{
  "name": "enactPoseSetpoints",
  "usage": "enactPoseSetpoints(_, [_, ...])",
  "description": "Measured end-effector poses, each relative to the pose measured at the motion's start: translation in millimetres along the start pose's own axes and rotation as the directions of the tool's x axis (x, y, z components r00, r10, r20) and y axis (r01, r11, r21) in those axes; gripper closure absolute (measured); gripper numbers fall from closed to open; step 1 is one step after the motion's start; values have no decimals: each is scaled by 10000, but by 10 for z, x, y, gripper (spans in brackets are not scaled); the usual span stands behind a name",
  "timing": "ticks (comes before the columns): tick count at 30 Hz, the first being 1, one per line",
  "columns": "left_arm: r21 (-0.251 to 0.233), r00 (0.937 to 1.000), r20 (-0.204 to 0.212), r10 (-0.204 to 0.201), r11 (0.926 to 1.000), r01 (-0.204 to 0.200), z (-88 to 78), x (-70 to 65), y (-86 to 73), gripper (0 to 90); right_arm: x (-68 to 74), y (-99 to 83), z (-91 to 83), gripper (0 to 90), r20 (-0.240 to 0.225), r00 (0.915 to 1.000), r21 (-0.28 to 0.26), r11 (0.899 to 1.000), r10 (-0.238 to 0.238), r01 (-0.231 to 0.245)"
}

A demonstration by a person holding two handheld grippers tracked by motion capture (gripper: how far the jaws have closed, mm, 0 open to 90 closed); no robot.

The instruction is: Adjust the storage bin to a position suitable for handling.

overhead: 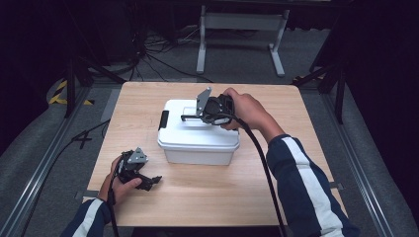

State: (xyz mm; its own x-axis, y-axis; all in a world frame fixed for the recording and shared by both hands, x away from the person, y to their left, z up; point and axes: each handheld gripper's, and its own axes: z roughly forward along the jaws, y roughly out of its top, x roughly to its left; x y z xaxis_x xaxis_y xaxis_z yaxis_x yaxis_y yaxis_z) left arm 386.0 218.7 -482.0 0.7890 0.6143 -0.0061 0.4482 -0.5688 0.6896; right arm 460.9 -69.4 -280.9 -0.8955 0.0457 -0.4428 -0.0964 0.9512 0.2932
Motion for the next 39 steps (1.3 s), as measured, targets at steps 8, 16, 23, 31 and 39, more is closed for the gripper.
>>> enactPoseSetpoints(8, [7,10000,6,-7,10000,7,-1,0,1,4,-21,-6,-26,849,18,10000,-192,9998,9,-8])
enactPoseSetpoints(16, [0,10000,-6,-38,10000,38,-2,-3,-2,4,-28,-31,-114,848,173,9997,-549,9984,145,-135])
enactPoseSetpoints(23, [-1,10000,-4,-41,10000,41,-2,-3,-2,4,-49,-84,-196,848,273,9995,-649,9978,141,-123])
enactPoseSetpoints(31, [61,10000,17,-34,10000,34,-8,-2,0,4,-42,-150,-303,848,625,9980,-862,9963,45,9])
enactPoseSetpoints(39, [57,10000,22,-69,10000,69,-8,-6,-2,4,-44,-278,-418,848,778,9966,-937,9954,253,-180])
